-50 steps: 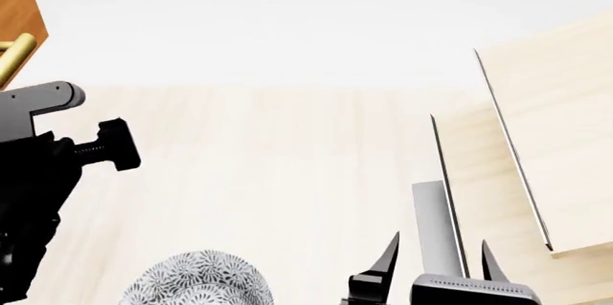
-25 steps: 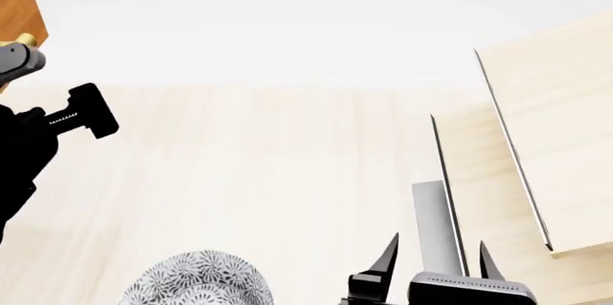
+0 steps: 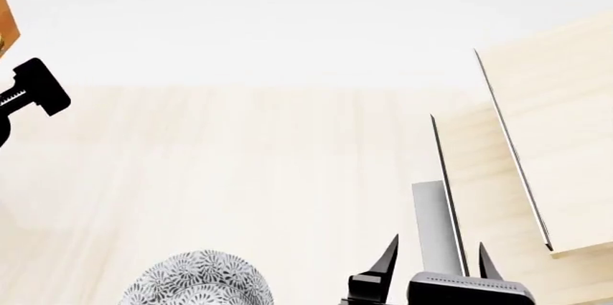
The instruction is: Close the top drawer of the cabinet.
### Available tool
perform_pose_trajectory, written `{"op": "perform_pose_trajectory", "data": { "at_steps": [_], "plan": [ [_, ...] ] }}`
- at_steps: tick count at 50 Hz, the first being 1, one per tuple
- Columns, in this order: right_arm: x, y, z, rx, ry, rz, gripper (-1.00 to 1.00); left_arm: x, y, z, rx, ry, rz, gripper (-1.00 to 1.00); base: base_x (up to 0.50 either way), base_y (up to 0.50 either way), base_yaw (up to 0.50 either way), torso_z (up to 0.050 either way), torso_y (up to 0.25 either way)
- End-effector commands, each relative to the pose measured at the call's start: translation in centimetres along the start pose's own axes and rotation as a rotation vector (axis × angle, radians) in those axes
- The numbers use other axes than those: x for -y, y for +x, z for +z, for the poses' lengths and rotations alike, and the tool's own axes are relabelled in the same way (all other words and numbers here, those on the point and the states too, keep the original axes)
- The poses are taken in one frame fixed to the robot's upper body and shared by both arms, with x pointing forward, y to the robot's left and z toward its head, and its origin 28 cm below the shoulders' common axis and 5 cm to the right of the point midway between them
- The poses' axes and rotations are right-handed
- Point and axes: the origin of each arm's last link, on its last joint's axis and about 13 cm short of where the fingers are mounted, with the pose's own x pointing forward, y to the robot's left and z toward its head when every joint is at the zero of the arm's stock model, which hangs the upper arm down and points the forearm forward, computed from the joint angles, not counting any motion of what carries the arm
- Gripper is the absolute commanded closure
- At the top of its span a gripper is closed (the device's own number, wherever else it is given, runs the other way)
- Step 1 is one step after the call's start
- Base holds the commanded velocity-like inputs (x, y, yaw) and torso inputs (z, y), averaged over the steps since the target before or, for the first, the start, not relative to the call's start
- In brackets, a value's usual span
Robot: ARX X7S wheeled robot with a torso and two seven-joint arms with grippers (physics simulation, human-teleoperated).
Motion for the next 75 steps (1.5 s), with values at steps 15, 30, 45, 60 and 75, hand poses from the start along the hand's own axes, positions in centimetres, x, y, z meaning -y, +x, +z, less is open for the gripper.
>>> {"op": "perform_pose_trajectory", "data": {
  "at_steps": [15, 30, 45, 60, 75],
  "plan": [
    [-0.1, 0.2, -0.1, -0.009, -0.009, 0.002, -1.00, -2.0, -0.7, 5.0, 0.066, -0.096, 0.163, -1.00, 0.00, 0.00, 0.00, 0.000, 0.001],
    [-0.2, 0.3, -0.2, -0.012, -0.013, 0.001, -1.00, -4.2, -1.1, 6.2, 0.095, -0.160, 0.270, -1.00, 0.00, 0.00, 0.00, 0.000, 0.001],
    [-0.2, 0.4, -0.4, -0.017, -0.021, 0.002, -1.00, -6.0, -2.1, 9.7, 0.187, -0.218, 0.351, -1.00, 0.00, 0.00, 0.00, 0.000, 0.001],
    [-0.3, 0.4, -0.5, -0.021, -0.022, 0.002, -1.00, -7.6, -3.2, 12.2, 0.245, -0.257, 0.404, -1.00, 0.00, 0.00, 0.00, 0.000, 0.001],
    [-0.2, 0.4, -0.5, -0.026, -0.028, 0.000, -1.00, -10.2, -4.3, 13.5, 0.286, -0.278, 0.500, -1.00, 0.00, 0.00, 0.00, 0.000, 0.000]
  ]
}}
